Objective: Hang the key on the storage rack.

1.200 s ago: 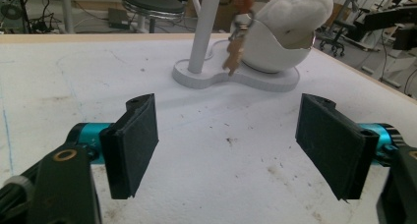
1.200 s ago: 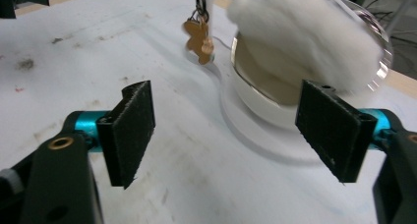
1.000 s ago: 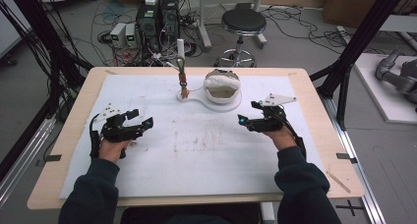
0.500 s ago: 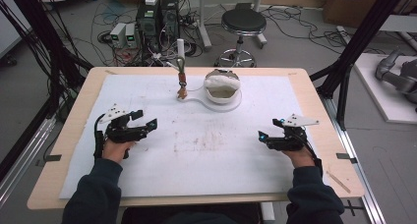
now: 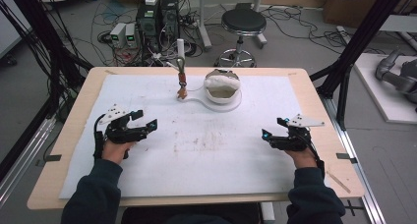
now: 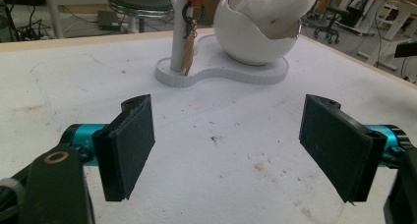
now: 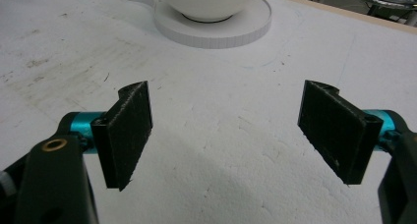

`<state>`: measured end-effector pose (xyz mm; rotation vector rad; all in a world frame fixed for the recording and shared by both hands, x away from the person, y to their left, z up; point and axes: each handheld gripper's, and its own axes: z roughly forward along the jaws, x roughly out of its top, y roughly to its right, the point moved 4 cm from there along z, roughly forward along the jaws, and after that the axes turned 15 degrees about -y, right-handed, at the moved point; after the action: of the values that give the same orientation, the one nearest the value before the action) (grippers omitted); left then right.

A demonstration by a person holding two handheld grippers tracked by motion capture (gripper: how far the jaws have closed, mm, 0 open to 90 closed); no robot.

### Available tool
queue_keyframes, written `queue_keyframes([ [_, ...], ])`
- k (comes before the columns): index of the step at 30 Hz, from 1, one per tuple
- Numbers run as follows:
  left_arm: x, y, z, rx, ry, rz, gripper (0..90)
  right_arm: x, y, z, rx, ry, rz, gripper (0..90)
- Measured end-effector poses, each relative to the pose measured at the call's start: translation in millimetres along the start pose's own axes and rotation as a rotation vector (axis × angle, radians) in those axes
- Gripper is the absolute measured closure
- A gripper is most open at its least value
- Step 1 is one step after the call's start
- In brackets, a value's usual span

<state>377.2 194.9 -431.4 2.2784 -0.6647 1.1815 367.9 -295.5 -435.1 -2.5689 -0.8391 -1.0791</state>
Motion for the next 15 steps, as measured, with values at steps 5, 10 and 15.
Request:
queue_keyframes([
  [5, 0.2, 2.3, 0.1, -0.003, 0.0, 0.007, 21.0, 0.5, -0.2, 0.2, -0.004, 0.0, 0.003, 21.0],
  [10, 0.4, 2.4, -0.9, -0.002, 0.002, 0.007, 21.0, 0.1, -0.9, 1.4, -0.003, -0.007, 0.0, 21.0],
  [15, 0.1, 3.7, 0.5, -0.004, -0.004, 0.014, 21.0, -0.5, -0.4, 1.4, -0.005, -0.01, 0.001, 21.0],
])
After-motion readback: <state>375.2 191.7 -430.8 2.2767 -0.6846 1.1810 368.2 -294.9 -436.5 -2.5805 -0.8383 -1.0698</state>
